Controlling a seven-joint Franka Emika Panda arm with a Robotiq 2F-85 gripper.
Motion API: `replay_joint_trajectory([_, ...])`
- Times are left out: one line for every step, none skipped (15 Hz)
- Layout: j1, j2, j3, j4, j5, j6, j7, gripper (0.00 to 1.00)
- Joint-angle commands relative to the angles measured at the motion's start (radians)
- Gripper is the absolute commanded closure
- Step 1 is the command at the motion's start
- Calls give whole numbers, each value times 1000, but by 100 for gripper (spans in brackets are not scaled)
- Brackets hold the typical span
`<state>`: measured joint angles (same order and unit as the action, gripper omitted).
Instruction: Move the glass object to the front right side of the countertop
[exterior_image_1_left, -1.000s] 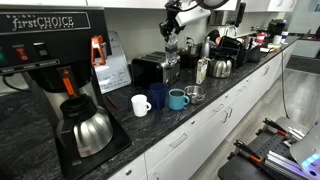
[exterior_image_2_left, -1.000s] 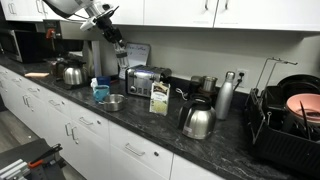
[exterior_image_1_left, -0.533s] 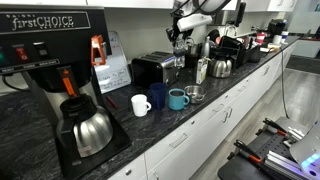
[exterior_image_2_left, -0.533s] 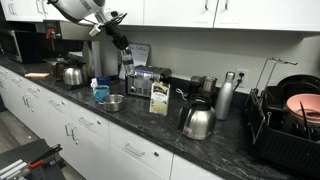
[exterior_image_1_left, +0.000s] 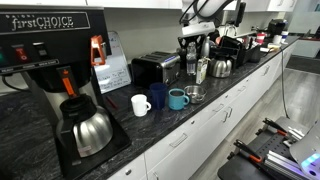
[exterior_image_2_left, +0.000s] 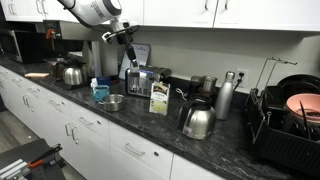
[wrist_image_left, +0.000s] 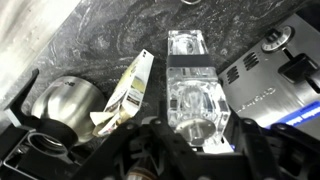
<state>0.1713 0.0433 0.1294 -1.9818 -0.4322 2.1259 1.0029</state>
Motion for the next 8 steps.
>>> replay_joint_trajectory([-11, 8, -11, 0, 50, -51, 59, 73])
replay_joint_trajectory([-12, 11, -16, -5, 61, -57, 73, 73])
replay_joint_trajectory([-13, 14, -21, -10, 68, -58, 82, 73])
replay_joint_trajectory([-15, 17, -25, -18, 73, -56, 91, 73])
replay_joint_trajectory([-16, 18, -28, -23, 79, -54, 94, 73])
replay_joint_trajectory([-16, 19, -30, -30, 77, -44, 101, 73])
replay_joint_trajectory([-16, 24, -32, -32, 71, -42, 109, 73])
replay_joint_trajectory([-16, 30, -34, -33, 59, -43, 120, 73])
